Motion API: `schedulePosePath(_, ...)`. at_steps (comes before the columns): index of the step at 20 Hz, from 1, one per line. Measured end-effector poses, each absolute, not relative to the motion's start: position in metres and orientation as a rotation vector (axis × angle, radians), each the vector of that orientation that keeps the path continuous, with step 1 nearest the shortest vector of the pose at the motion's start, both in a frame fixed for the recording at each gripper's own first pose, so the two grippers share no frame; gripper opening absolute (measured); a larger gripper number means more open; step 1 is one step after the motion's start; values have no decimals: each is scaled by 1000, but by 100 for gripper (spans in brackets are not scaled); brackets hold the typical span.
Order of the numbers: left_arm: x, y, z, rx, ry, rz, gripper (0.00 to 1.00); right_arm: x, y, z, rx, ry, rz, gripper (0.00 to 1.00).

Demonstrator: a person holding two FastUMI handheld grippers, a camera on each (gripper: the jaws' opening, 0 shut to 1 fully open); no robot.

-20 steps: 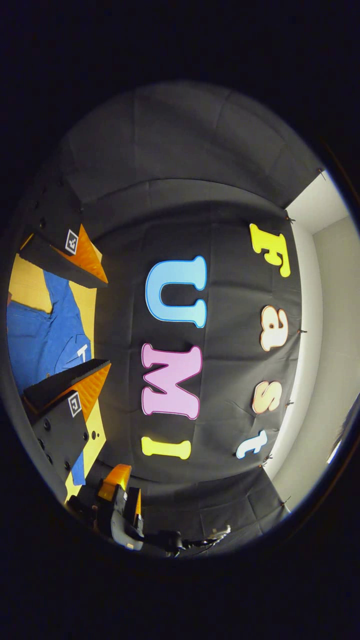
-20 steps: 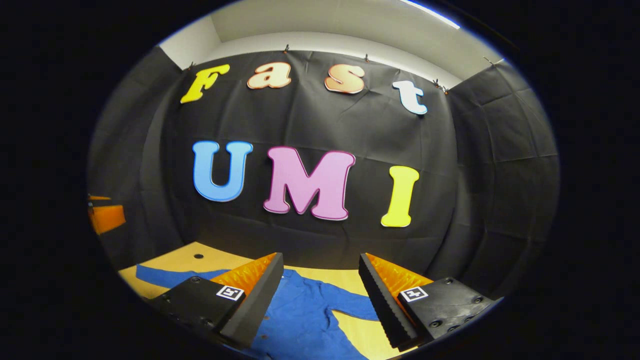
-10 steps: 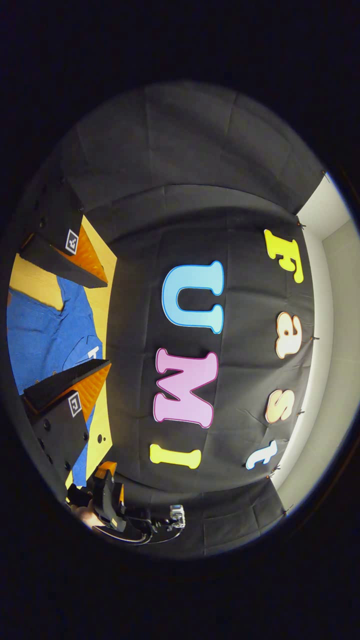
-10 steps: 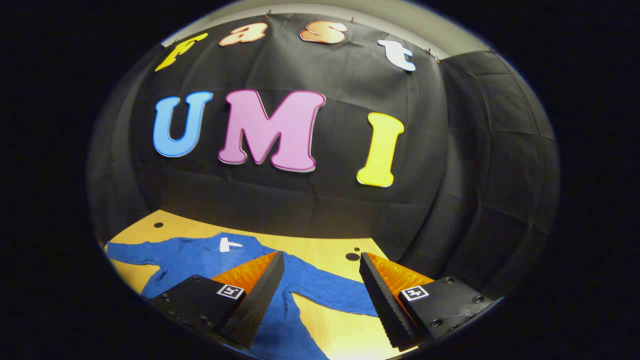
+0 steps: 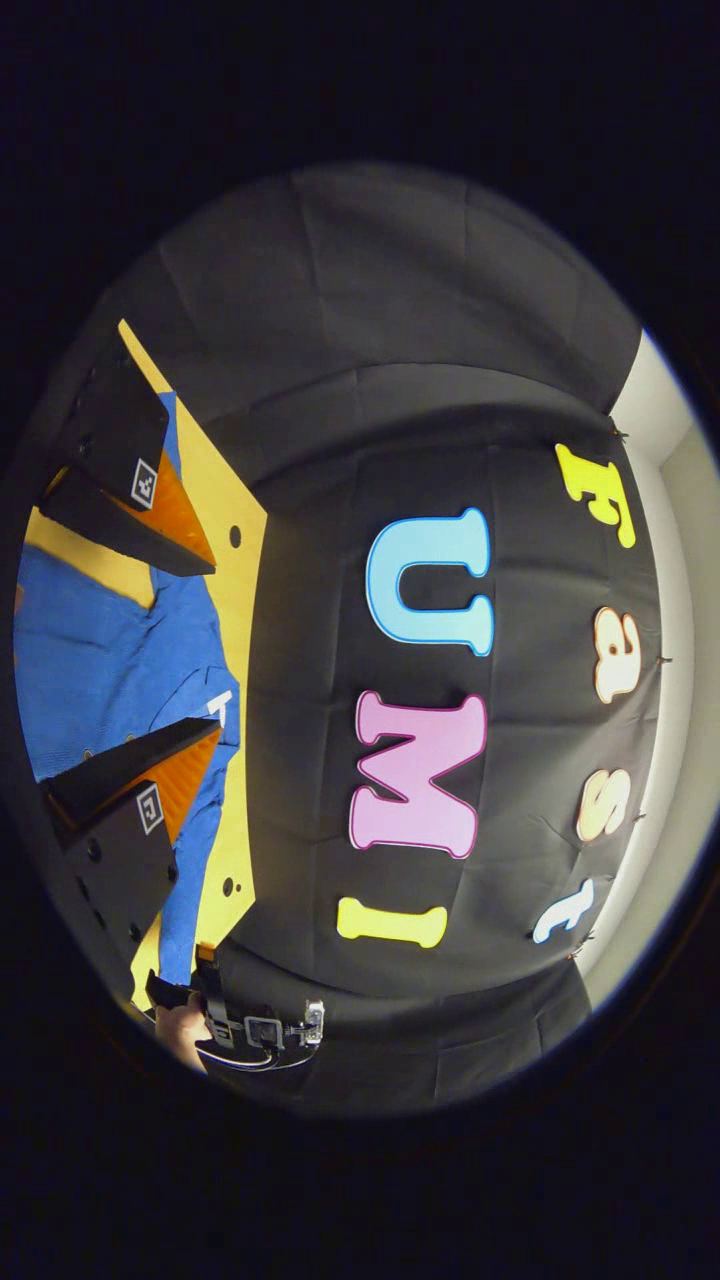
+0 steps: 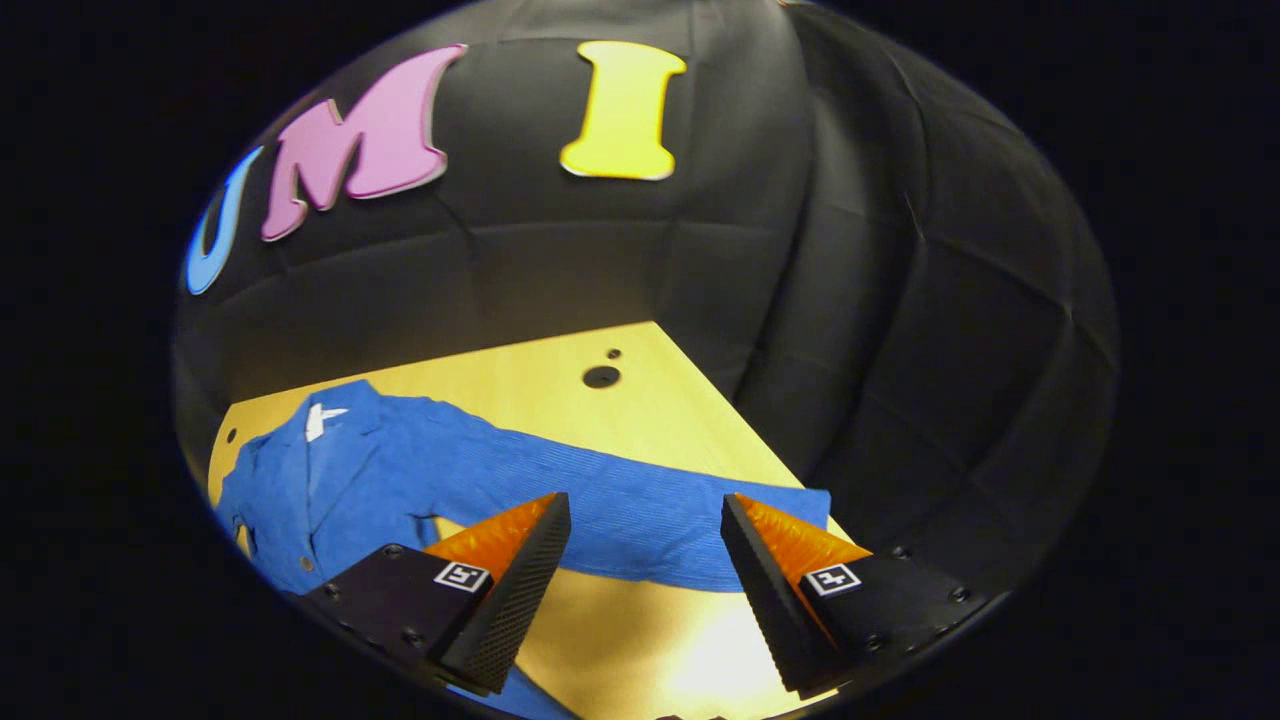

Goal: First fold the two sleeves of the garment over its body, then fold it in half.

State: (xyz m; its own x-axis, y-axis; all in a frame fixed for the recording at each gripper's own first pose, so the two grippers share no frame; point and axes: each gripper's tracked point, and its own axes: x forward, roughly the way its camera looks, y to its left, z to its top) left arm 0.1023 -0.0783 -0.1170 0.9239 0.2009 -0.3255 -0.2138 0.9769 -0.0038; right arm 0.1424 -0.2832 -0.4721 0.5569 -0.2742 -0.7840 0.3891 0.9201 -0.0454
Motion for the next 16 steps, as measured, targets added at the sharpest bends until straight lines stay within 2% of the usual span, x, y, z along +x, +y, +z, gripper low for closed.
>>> schedulePosePath(4, 107, -96, -150, -20, 413, 213, 82, 106, -342, -524, 160, 1067, -488, 98)
schedulePosePath(9, 113, -117, -162, -29, 442, 192, 82, 80, -384, -554, 227, 1145, -582, 98)
schedulePosePath(13, 124, -128, -160, -34, 429, 181, 82, 67, -388, -577, 328, 1222, -567, 98)
schedulePosePath(16, 129, -133, -154, -13, 408, 169, 82, 67, -387, -577, 329, 1222, -555, 100)
